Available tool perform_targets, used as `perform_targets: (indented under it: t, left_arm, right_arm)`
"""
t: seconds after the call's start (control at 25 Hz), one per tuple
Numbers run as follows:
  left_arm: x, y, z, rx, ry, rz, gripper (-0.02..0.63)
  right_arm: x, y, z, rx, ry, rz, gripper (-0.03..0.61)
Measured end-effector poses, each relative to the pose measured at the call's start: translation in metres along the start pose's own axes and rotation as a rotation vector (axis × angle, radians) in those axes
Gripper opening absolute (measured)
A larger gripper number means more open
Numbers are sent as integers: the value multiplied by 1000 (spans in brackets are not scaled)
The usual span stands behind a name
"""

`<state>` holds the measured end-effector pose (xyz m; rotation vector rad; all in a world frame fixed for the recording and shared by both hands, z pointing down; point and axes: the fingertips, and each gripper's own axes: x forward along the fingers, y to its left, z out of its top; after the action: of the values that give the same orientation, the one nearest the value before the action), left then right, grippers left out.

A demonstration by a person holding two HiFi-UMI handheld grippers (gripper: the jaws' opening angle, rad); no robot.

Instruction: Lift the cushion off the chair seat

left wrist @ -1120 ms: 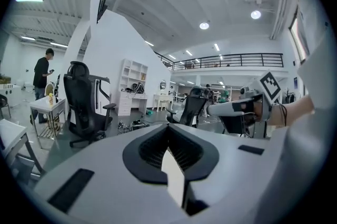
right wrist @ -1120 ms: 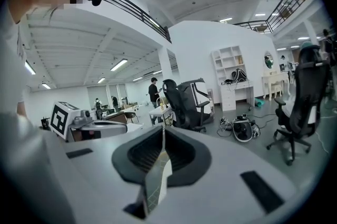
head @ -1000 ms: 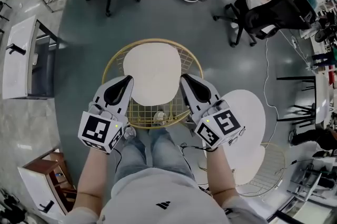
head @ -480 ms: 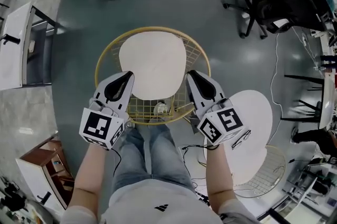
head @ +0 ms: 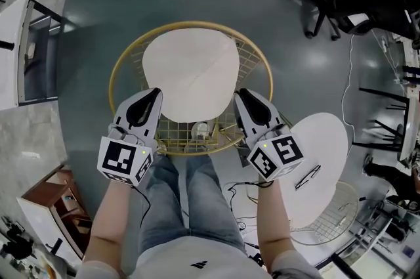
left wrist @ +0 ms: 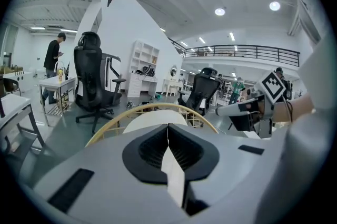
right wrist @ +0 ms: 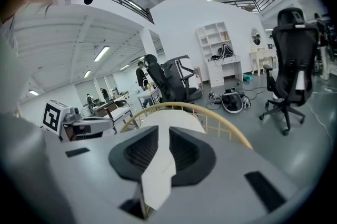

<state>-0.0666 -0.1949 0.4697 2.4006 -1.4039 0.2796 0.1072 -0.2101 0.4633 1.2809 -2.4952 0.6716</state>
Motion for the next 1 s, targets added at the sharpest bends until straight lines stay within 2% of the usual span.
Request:
perform_targets:
  t: [0.32,0.52,1.0]
  left_arm:
    - [21,21,-54,-6,54,19,12]
    - [30,30,-75,-3,73,30,15]
    - [46,57,-122,-1,155,74,151]
  right_arm:
    - [26,-22,-43,12,40,-19,63]
    - [38,-33,-60,9,45,-34,65]
    - [52,-64,-88,44,66,-65,80]
